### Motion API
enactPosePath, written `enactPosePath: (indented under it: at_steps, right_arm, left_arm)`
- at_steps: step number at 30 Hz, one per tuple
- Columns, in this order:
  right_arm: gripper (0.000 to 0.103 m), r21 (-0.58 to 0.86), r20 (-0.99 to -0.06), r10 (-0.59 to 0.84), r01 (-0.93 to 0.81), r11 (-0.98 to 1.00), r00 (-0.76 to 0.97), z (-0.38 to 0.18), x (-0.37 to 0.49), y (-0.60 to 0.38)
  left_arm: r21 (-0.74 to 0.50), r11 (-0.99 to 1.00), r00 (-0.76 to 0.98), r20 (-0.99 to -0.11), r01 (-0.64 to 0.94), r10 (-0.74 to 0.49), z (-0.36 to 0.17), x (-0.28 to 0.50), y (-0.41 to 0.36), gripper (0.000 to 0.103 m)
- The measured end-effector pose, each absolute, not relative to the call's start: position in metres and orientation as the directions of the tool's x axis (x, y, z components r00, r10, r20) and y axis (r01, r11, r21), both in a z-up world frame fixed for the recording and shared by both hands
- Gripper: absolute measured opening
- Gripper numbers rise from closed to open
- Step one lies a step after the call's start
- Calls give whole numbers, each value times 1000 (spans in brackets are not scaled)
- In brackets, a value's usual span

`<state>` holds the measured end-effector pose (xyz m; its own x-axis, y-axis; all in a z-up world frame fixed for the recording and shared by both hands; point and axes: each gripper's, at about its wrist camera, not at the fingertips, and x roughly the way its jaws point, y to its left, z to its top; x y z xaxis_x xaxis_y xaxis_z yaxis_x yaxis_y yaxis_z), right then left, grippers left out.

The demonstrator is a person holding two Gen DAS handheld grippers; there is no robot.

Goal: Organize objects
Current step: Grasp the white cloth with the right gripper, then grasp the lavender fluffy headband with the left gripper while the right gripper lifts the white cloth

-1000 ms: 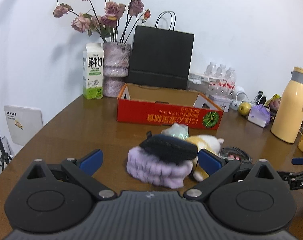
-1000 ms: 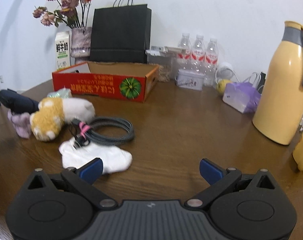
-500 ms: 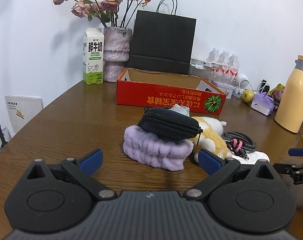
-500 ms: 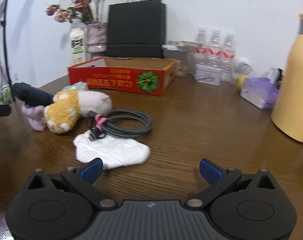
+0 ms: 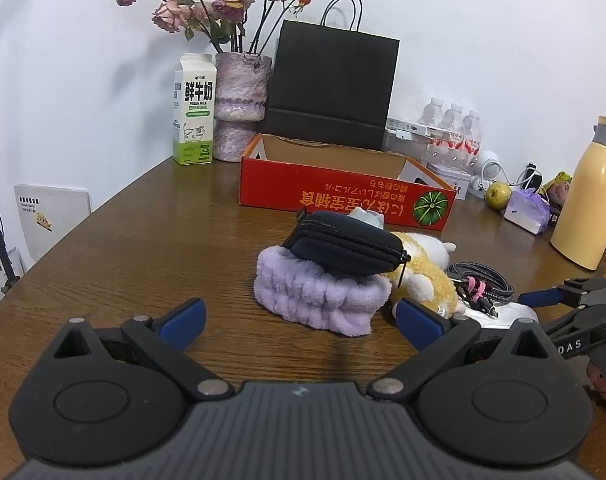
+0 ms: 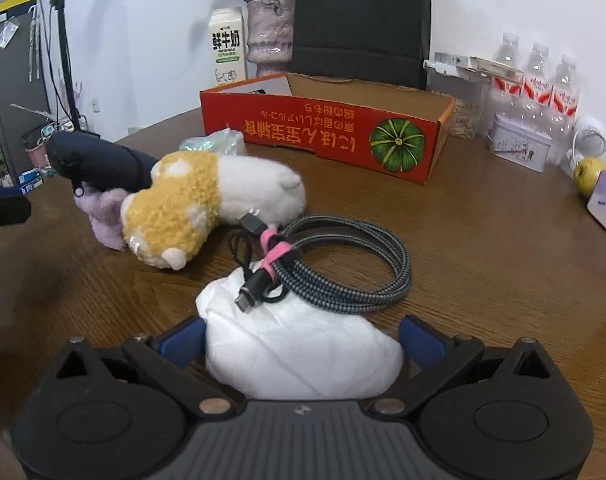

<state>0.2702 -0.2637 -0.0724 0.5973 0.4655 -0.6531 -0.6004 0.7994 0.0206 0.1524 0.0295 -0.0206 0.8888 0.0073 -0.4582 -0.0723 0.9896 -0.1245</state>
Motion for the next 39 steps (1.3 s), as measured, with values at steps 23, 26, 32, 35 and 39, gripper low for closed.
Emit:
enactPosePath:
  at_steps: [23, 26, 32, 35, 39]
  right_arm:
    - [62, 42, -553, 467, -536, 843, 690, -54, 199, -276]
    - [61, 40, -540, 452, -515, 856, 710, -50, 189, -281]
    - [66, 34, -580, 417, -491, 871, 699, -56, 181, -286]
    - [77, 38, -614, 424, -512, 858, 666, -61, 183, -280]
    - [85, 21, -632, 435, -547, 837, 641, -62, 187, -269]
  left_arm:
    - [-194, 979, 897, -440, -57, -35, -24, 135, 41, 103]
    - [-198, 979, 896, -441, -52, -42, -25, 134, 41, 103]
    - [-204, 978, 890, -452, -41, -57, -28, 133, 40, 103]
    - [-204, 978, 889, -454, -41, -57, -29, 132, 40, 103]
    - [-204, 978, 891, -451, -43, -55, -28, 130, 41, 103]
